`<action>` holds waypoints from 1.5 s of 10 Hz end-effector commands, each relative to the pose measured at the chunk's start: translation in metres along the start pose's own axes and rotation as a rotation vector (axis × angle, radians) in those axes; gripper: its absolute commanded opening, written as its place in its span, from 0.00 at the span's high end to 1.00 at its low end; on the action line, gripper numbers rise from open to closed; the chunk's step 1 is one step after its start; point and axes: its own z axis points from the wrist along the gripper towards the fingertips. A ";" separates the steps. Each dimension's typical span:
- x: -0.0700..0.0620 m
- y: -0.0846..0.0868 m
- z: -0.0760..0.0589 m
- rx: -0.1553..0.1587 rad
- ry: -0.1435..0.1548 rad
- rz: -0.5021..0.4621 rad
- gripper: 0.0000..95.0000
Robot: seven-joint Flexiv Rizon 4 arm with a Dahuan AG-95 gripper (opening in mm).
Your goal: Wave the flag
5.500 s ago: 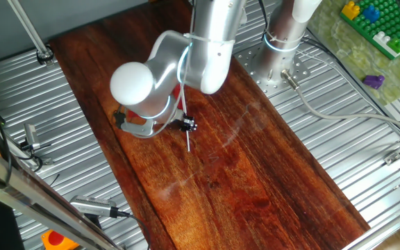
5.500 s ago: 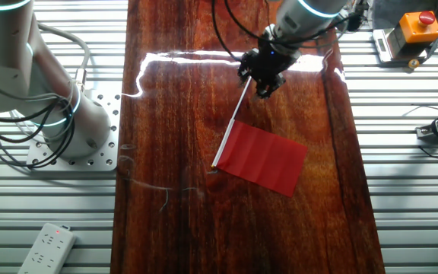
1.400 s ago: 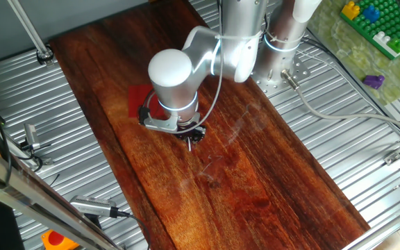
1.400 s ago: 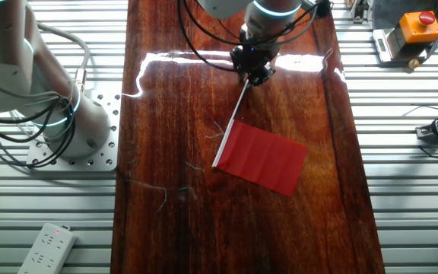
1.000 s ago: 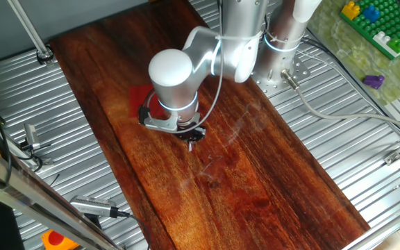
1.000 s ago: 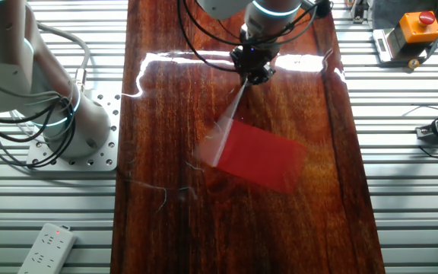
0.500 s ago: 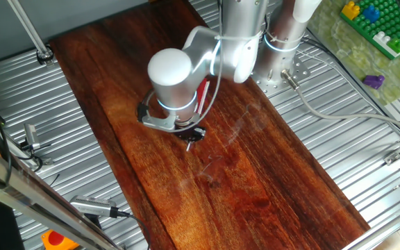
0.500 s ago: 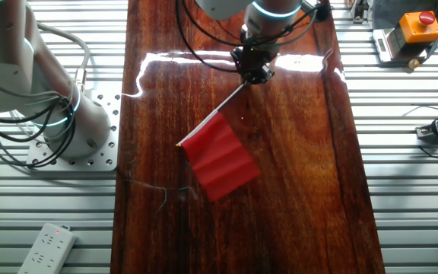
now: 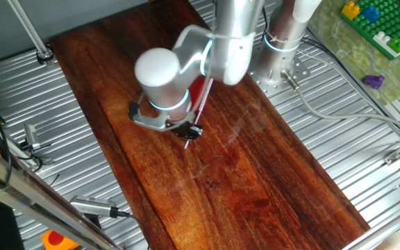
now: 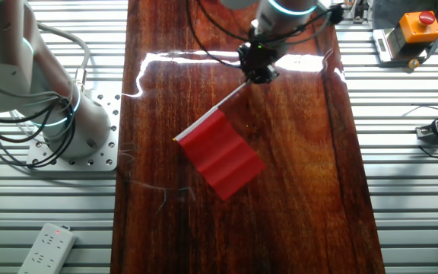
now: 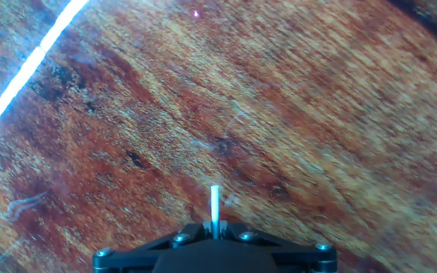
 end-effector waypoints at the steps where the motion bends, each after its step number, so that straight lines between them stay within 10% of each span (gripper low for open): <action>1: 0.001 -0.017 -0.015 -0.010 0.010 -0.025 1.00; 8: 0.010 -0.102 -0.054 -0.032 0.055 -0.173 1.00; 15: 0.011 -0.147 -0.073 -0.035 0.066 -0.225 1.00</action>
